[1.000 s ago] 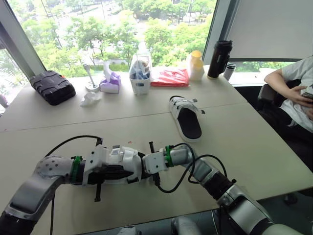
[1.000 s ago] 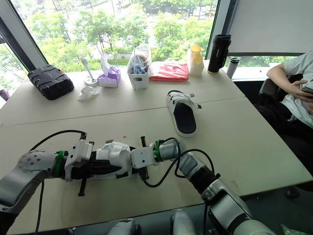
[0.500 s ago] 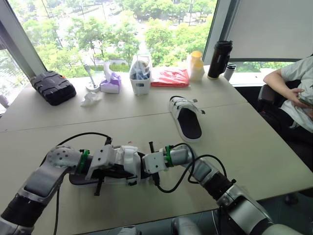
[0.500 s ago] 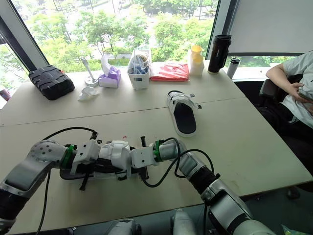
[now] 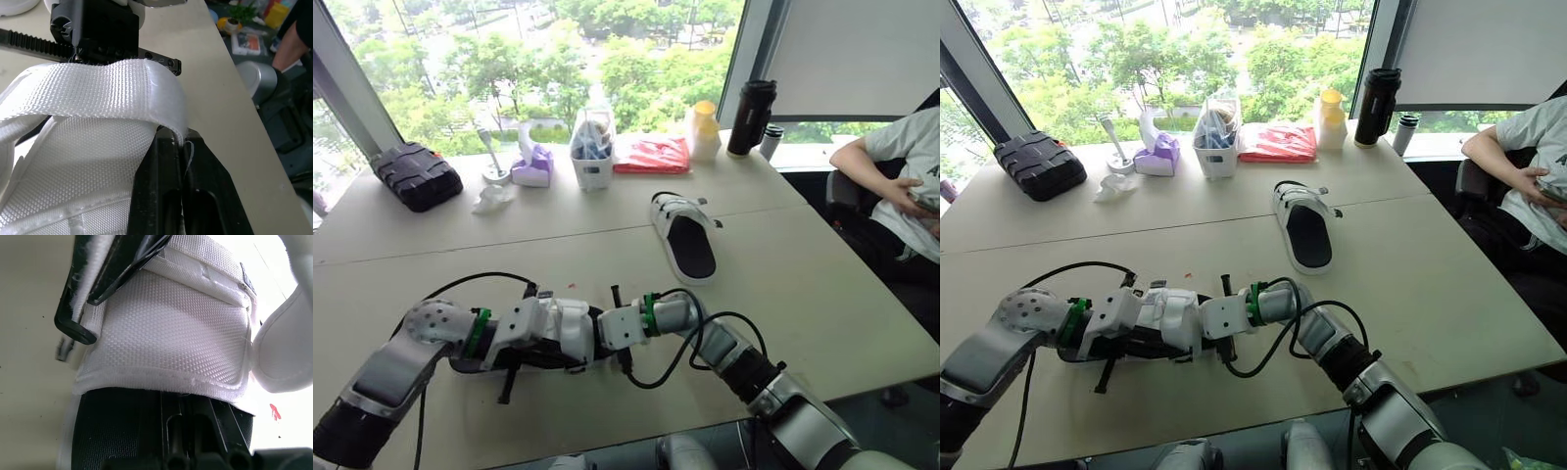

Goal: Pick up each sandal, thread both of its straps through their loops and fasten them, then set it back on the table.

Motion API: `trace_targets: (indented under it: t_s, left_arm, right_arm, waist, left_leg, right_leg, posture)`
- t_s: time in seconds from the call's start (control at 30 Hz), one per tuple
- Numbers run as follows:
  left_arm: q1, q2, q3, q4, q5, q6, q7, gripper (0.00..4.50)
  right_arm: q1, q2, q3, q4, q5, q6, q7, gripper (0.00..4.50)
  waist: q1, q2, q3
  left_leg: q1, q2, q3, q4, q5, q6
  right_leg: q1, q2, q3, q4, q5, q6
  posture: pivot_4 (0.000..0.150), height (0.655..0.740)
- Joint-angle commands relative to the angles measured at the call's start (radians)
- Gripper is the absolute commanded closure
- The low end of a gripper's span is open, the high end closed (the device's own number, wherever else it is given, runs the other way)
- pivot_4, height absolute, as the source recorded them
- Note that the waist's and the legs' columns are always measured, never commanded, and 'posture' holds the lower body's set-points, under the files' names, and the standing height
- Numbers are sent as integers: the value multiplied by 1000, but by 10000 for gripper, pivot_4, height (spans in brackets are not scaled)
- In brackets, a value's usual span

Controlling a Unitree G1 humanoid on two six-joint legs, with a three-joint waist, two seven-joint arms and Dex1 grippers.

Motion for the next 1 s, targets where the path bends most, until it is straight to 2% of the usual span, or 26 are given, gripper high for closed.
trace_targets:
  t_s: [0.03, 0.07, 0.2, 0.33, 0.5, 0.67, 1.0]
  left_arm:
    - [86, 10, 65, -79, -65, 49, 28, 26911]
    - [113, 7, 98, -105, -88, 50, 40, 19934]
    - [221, 20, 199, -188, -149, 57, 52, 342]
    - [492, 21, 344, -289, -164, 20, 29, 342]
    - [610, -40, 347, -268, -111, -76, 56, 342]
    - [589, -186, 256, -144, 26, -266, 153, 342]
    - [521, -273, 209, -91, 23, -257, 251, 342]
  right_arm:
    - [33, -16, 46, 44, -44, 32, 29, 45000]
    - [33, -16, 46, 44, -44, 32, 29, 45000]
    - [35, -18, 46, 42, -42, 31, 30, 45000]
    - [41, -22, 47, 41, -39, 29, 36, 45000]
    - [42, -25, 49, 38, -38, 25, 44, 45000]
    - [43, -30, 51, 32, -38, 21, 53, 45000]
    - [42, -37, 46, 31, -39, 22, 53, 45000]
  waist:
    - [-3, 0, 0]
    - [-3, 0, 0]
    - [-2, 0, 0]
    - [-7, 2, 1]
    - [7, 0, 0]
    - [8, 2, -1]
    - [9, 0, -2]
  left_leg:
    - [0, 0, 0, 0, -1, 2]
    - [0, 0, 0, 0, -1, 2]
    - [-1, 0, 0, 1, -2, 3]
    - [-1, 0, 1, 0, -2, 3]
    - [-1, 0, 1, 2, -2, 4]
    - [0, 0, 1, 2, -2, 4]
    - [-1, 0, 1, 1, -2, 4]
  right_leg:
    - [0, 0, 0, 0, 0, 0]
    - [0, 0, 0, 0, 0, 0]
    - [0, 0, 0, 0, 0, 0]
    - [-1, -1, 0, 0, -2, -3]
    - [0, -1, 0, -1, -4, -2]
    - [1, -1, 0, -1, -4, -3]
    - [1, -1, 0, -1, -3, -4]
  posture:
    - [1500, 7400]
    - [1500, 7400]
    - [1500, 7400]
    - [1500, 7400]
    - [1500, 7400]
    - [1500, 7400]
    - [1500, 7400]
